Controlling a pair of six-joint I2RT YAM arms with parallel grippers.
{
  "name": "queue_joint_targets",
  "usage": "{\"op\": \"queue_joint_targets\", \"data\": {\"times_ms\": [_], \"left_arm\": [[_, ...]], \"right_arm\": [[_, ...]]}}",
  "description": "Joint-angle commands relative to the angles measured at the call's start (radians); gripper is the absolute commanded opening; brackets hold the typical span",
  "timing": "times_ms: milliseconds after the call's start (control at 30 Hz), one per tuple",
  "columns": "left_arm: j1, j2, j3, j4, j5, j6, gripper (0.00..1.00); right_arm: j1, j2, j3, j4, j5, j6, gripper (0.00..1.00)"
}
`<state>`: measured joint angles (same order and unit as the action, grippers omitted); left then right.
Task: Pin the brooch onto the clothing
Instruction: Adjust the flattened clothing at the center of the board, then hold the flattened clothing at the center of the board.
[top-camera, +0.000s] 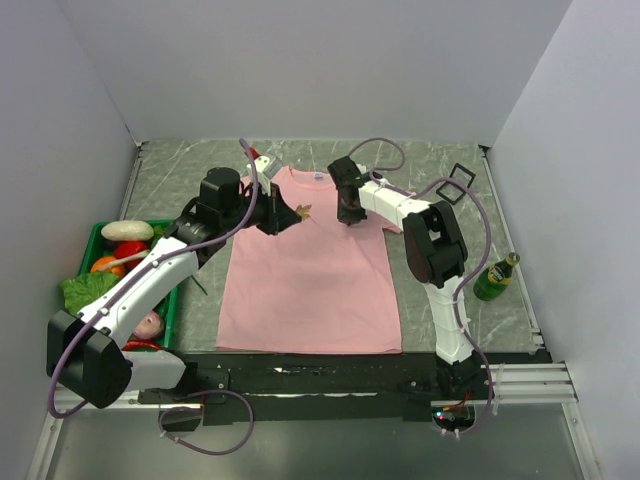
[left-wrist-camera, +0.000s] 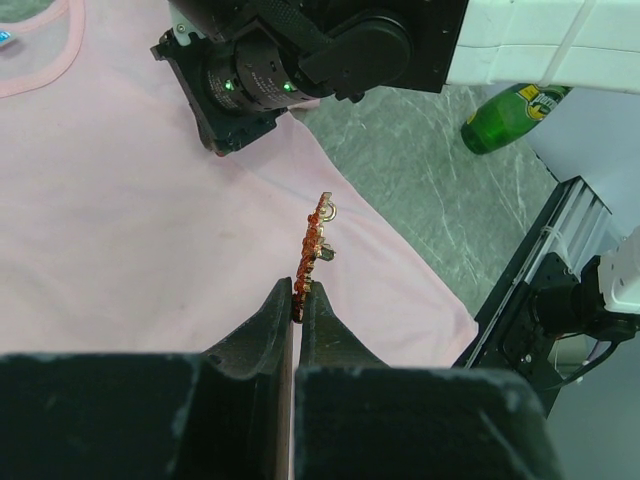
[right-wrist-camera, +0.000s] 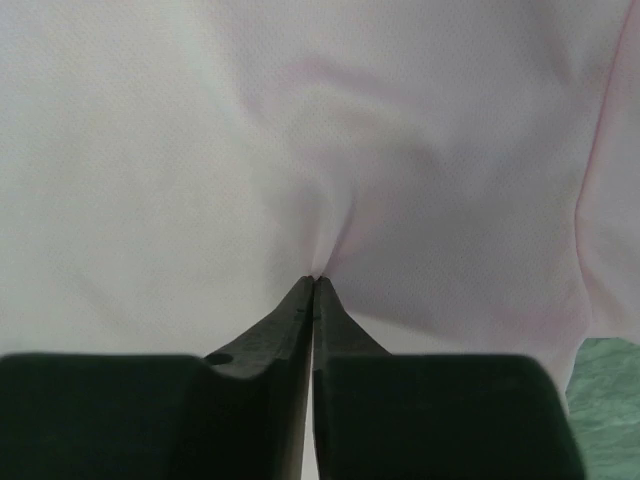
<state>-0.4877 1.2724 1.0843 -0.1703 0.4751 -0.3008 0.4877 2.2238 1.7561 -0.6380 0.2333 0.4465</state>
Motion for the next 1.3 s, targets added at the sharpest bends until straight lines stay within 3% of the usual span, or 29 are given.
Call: {"op": "queue_joint_targets", "data": {"times_ms": [0, 233, 333, 500, 667, 1000, 1267], "left_arm": [[0.001, -0.011, 0.022, 0.02, -0.035, 0.014, 0.01], [0.001, 0.014, 0.009, 0.035, -0.099, 0.02, 0.01], [0.001, 0.034, 0.005, 0.064, -0.099, -0.02, 0.01], [0.001, 0.077, -0.018, 0.162, -0.096, -0.121, 0.01], [-0.005, 0.139, -0.112, 0.377, -0.084, -0.302, 0.01], [-0.064, 0.341, -0.172, 0.756, -0.188, -0.567, 0.01], [-0.071, 0.515, -0.173, 0.931, -0.242, -0.69, 0.01]], "right_arm": [[0.009, -0.09, 0.022, 0.04, -0.029, -0.02, 0.22], [-0.004, -0.24, -0.009, 0.04, -0.011, -0.037, 0.54], [-0.02, -0.309, -0.068, 0.058, -0.017, -0.032, 0.57], [-0.057, -0.421, -0.199, 0.135, -0.057, -0.029, 0.58], [-0.118, -0.493, -0.365, 0.228, -0.156, -0.023, 0.58], [-0.199, -0.634, -0.596, 0.334, -0.253, -0.048, 0.58], [-0.238, -0.647, -0.647, 0.394, -0.351, -0.029, 0.57]]}}
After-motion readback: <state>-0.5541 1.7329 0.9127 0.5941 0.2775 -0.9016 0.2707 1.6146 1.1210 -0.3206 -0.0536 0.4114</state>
